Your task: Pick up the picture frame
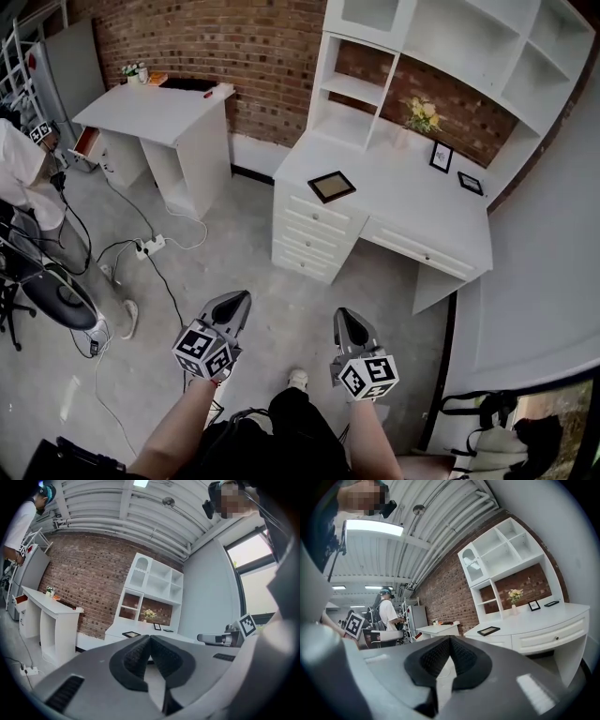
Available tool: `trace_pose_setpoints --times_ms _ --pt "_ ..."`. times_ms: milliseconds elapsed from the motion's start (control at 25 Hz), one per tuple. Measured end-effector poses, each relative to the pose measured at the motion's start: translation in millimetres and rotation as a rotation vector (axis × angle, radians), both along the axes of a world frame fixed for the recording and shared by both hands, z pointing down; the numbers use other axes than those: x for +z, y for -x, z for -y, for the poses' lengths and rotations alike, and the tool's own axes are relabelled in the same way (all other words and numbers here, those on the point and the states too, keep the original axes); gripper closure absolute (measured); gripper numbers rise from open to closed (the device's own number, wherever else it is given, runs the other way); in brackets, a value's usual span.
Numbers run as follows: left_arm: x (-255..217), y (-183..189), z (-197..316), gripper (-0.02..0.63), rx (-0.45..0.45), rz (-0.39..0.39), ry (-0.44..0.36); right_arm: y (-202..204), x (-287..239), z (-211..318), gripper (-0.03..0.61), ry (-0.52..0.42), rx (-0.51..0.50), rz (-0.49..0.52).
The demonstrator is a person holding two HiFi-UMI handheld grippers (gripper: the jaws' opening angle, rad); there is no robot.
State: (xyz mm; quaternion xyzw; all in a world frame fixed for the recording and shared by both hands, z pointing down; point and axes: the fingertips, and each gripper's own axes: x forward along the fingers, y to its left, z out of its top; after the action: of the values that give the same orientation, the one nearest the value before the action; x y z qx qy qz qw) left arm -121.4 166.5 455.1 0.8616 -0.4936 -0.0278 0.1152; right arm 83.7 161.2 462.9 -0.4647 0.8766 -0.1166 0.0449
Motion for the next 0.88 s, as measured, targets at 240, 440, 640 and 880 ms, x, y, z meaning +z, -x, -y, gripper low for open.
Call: trace_pose_setpoints --times_ms 240,440,640,880 --pt "2.2 -17.3 47.3 0.618 -0.018 -0.008 0.011 -11.2 6.0 49.8 0.575 0.021 -0.032 -0.004" --pt "4.5 -31.4 84.4 0.618 -0.028 -0.008 0.015 -24.2 13.2 88.4 0.575 0.034 -0.042 -0.020" --pt "3.8 -45.6 119.4 0.618 -0.049 -0.005 0.009 -37.0 20.1 122.6 0.575 0.047 -0.065 -0.038" --pt "1.5 -59.0 146.3 0.618 -0.075 -0.020 -0.005 -51.0 24.6 153.1 0.575 0.067 -0.083 -0.002"
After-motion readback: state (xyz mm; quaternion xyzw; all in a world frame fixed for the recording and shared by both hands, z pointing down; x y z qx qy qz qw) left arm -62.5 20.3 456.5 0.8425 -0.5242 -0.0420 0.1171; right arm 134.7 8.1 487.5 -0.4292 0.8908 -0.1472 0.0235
